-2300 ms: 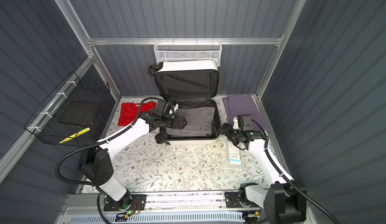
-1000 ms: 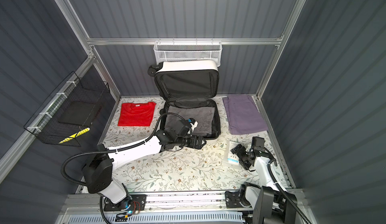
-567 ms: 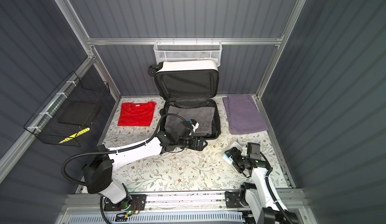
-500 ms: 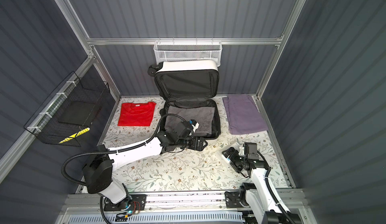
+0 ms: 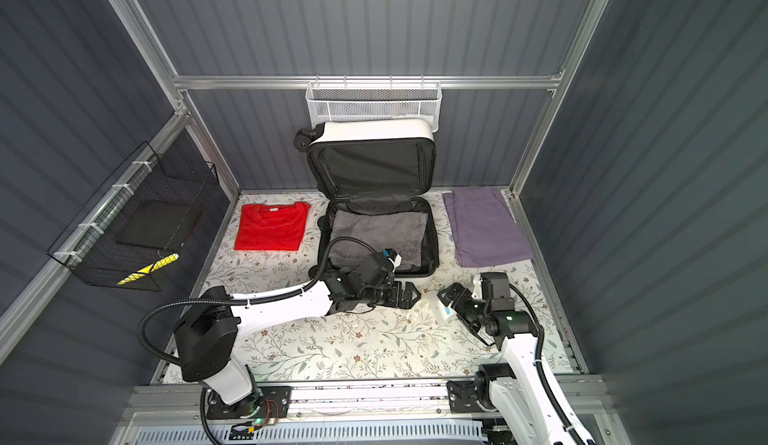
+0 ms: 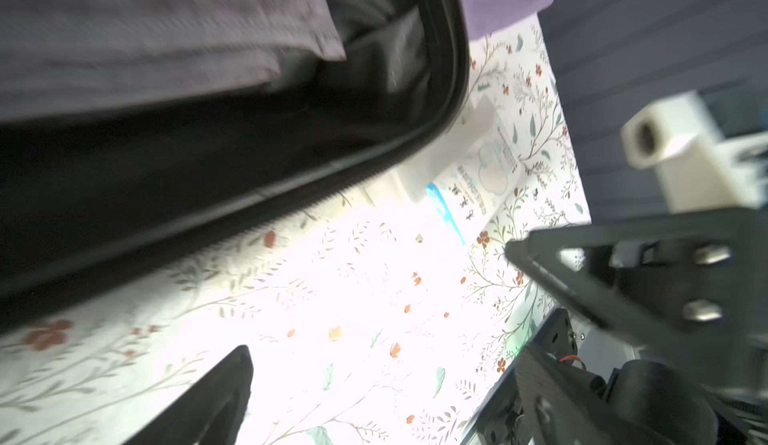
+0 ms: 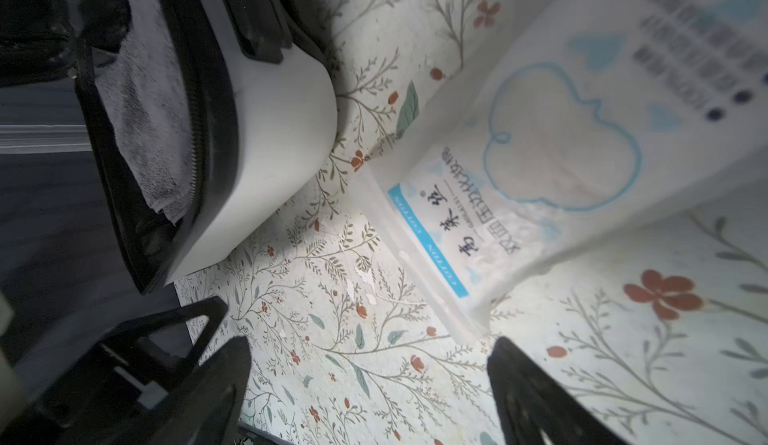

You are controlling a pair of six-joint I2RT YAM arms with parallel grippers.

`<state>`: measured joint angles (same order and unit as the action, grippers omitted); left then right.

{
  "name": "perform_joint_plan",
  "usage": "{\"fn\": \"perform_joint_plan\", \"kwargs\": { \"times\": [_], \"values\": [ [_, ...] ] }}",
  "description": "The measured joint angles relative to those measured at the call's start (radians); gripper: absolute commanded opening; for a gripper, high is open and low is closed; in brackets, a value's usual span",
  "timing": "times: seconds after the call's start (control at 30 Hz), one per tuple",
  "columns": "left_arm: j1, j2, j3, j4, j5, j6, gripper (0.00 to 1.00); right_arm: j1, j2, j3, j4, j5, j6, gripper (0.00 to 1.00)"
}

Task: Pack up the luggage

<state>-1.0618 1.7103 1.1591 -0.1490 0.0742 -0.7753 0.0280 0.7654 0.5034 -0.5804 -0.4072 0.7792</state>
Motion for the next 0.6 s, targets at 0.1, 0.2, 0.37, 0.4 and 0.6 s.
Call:
{"fn": "perform_joint_plan", "kwargs": {
  "times": [0.1, 0.2, 0.37, 0.4, 0.6],
  "values": [
    [-0.032, 0.047, 0.0, 0.018, 0.0, -0.023, 0.99, -0.092, 0.046, 0.057, -0.013, 0.003, -0.05, 0.91],
    [-0.054, 0.084, 0.001, 0.027, 0.0, -0.046, 0.96, -0.215, 0.115, 0.098, -0.008, 0.0, -0.093, 0.91],
    [-0.079, 0.144, 0.019, 0.063, 0.0, -0.088, 0.87, -0.344, 0.257, 0.158, 0.027, -0.006, -0.13, 0.91],
    [-0.084, 0.157, 0.024, 0.078, 0.0, -0.097, 0.85, -0.361, 0.288, 0.165, 0.043, -0.009, -0.133, 0.91],
    [-0.097, 0.235, 0.051, 0.152, 0.0, -0.135, 0.77, -0.43, 0.421, 0.17, 0.118, -0.017, -0.132, 0.91]
  ]
}}
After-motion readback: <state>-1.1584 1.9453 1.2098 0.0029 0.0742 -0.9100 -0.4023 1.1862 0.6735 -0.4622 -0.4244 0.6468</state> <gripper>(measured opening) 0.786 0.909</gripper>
